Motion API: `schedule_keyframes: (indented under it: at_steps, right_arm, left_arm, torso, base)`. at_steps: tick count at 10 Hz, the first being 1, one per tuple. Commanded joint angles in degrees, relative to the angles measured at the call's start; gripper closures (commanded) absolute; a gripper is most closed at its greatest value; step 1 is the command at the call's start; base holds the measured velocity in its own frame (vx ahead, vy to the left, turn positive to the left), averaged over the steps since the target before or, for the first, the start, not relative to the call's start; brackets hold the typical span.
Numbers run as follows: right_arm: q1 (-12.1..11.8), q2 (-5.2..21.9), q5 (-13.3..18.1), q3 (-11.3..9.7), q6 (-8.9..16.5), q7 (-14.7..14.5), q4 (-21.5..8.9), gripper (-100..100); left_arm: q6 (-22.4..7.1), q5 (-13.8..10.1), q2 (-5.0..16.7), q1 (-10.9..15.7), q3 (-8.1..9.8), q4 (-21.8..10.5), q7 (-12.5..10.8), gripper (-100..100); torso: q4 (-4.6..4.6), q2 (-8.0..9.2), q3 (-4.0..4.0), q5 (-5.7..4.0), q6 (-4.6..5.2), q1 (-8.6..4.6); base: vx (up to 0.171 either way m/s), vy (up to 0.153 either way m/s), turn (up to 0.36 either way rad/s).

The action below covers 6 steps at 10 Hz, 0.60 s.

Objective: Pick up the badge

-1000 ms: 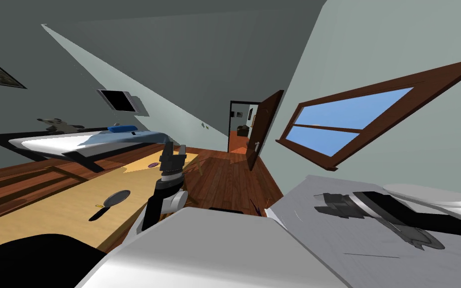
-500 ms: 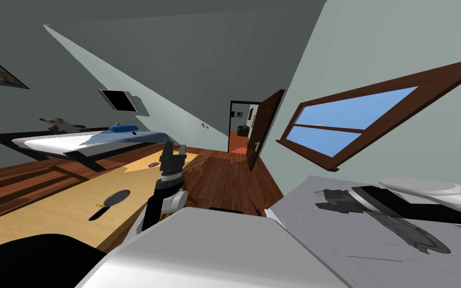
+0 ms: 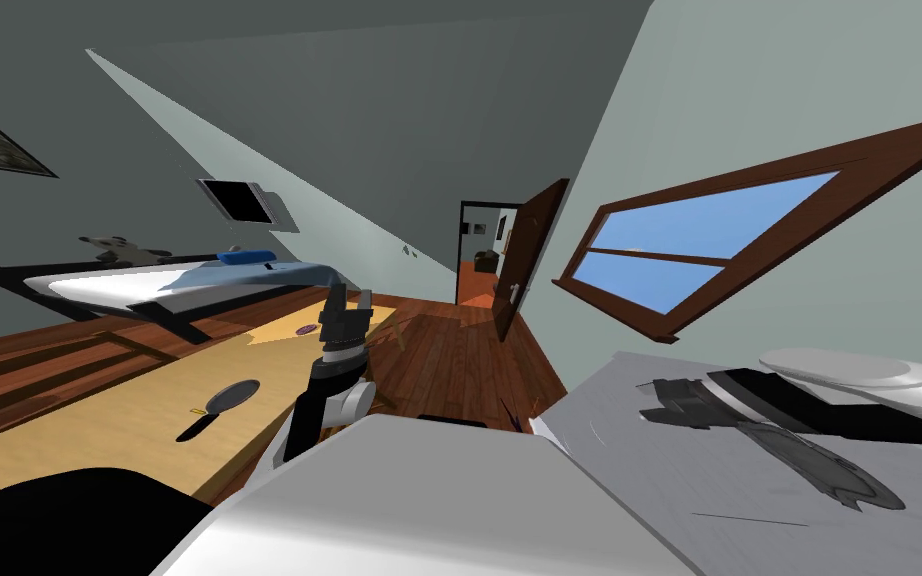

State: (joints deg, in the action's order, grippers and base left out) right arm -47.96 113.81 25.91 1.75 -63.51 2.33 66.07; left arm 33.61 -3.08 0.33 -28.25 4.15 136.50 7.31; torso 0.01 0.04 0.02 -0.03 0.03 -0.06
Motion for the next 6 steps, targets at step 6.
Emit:
schedule_keyframes:
  at_steps: [6]
  right_arm:
    - [-4.2,7.9,0.9,0.7,-1.4,-1.1,-4.9,-100]
  left_arm:
    - [0.0,0.0,0.0,0.0,0.0,0.0,0.0,0]
  torso:
    - [0.0,0.0,0.0,-0.03,0.01,-0.08]
  base:
    - [0.009,-0.041,0.008]
